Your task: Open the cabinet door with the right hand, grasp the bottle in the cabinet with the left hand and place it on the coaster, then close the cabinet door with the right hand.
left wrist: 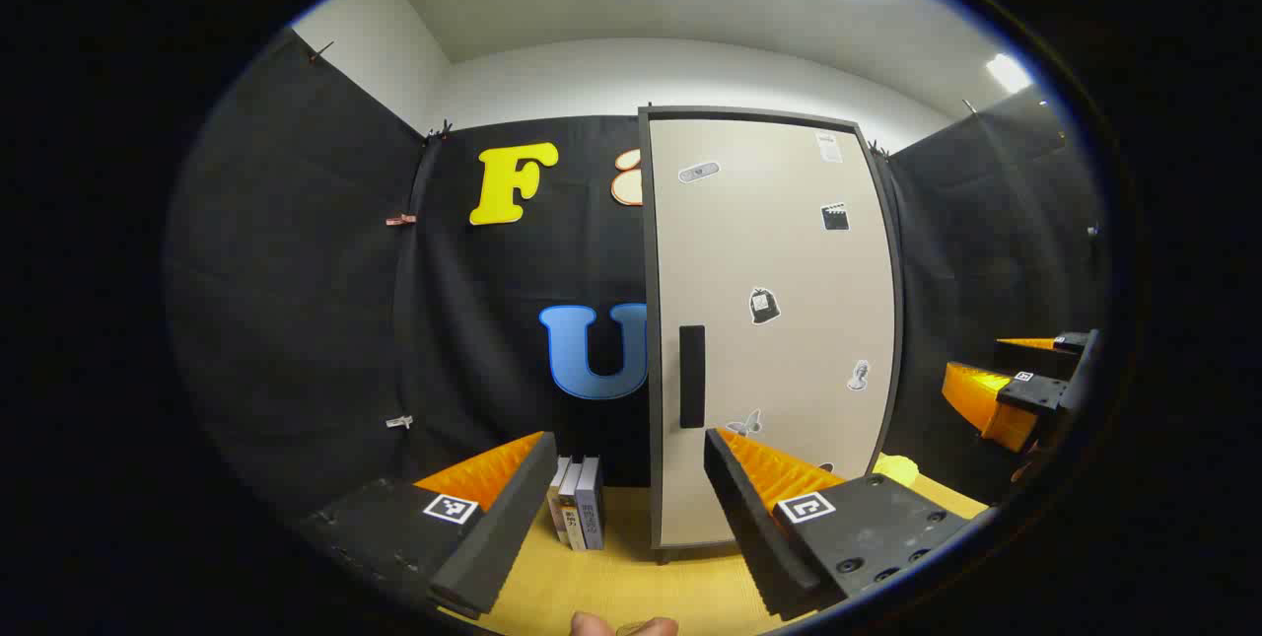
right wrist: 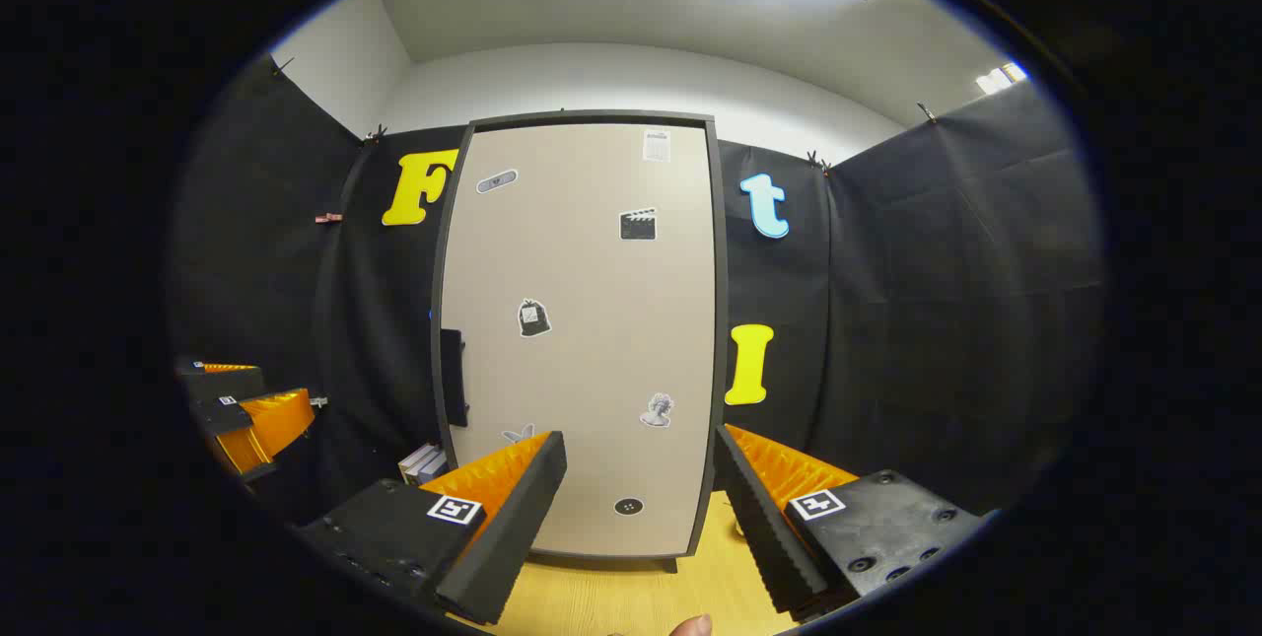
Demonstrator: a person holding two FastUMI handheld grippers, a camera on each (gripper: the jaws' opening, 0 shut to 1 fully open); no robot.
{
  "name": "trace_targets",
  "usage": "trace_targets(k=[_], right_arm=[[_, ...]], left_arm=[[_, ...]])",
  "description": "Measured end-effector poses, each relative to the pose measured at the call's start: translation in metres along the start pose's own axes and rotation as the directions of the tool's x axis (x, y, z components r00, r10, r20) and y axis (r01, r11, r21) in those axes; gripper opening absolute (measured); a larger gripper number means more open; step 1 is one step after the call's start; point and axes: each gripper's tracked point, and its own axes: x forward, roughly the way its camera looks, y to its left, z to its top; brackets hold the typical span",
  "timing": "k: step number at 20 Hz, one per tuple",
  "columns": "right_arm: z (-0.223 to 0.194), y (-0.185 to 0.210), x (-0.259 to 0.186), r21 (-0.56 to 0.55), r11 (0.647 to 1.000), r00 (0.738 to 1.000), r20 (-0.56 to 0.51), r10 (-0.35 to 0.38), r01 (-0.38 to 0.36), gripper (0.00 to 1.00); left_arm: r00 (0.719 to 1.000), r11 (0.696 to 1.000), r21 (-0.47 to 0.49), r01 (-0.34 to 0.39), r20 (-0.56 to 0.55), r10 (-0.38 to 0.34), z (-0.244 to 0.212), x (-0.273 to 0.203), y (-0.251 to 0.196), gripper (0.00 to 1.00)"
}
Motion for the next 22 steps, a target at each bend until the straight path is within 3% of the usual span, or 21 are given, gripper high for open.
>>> trace_targets(k=[22], right_arm=[[-0.0001, 0.0021, 0.0003, -0.001, 1.0, 1.0, 0.0, -0.016, 0.016, 0.97]], left_arm=[[1.0, 1.0, 0.01, -0.004, 0.024, 0.003, 0.0026, -0.0012, 0.0061, 0.95]])
